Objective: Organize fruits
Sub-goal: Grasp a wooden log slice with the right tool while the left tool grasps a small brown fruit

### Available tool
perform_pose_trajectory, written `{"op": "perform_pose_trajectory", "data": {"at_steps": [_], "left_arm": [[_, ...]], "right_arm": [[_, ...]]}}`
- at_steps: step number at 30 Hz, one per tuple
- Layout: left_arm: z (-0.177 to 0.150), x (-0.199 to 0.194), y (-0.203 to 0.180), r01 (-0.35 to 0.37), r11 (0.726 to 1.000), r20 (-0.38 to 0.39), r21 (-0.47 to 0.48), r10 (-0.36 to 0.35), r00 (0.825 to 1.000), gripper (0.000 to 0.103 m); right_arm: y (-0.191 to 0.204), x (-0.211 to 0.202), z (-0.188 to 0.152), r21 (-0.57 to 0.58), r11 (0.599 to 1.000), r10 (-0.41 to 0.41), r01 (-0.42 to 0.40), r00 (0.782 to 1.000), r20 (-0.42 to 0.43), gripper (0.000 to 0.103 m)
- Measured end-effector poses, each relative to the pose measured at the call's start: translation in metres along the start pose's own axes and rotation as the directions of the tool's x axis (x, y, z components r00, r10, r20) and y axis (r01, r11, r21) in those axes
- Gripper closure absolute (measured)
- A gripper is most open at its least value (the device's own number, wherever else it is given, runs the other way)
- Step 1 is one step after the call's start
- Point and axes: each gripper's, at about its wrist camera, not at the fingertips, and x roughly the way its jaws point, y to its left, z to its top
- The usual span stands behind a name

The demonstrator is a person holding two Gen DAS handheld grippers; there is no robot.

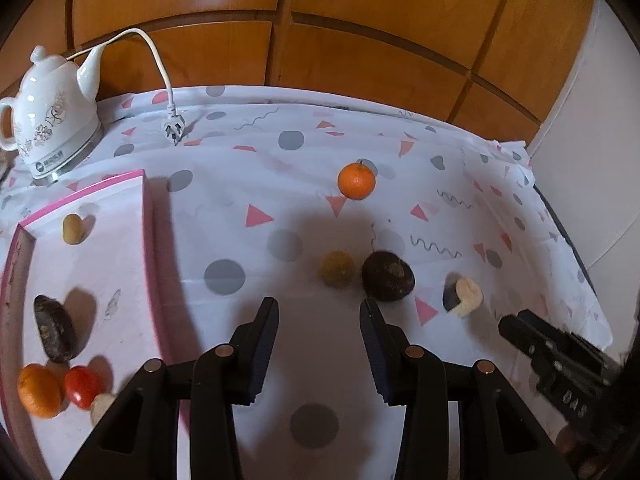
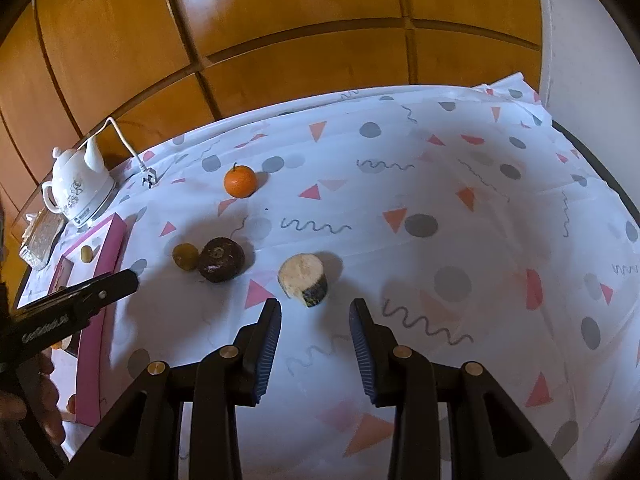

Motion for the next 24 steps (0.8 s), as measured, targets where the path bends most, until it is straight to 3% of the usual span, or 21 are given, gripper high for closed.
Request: {"op": "perform_pose_trajectory", "data": {"at_steps": [9, 24], "left_arm": [[0.013, 0.024, 0.004, 0.020, 0.999, -0.031, -0.034, -0.021, 0.999, 0.060], [0.021, 0.050, 0.000, 0.069, 0.996, -0.060, -0.058, -0.072, 0.996, 0.060]], "right_arm": [[0.014, 0.019, 0.011, -0.044, 0.999, 0.013, -0.014, 1.000, -0.026, 0.061], [0.015, 0.046, 0.011, -0.075, 0.997, -0.021, 0.016, 0.998, -0.059, 0.061]]}}
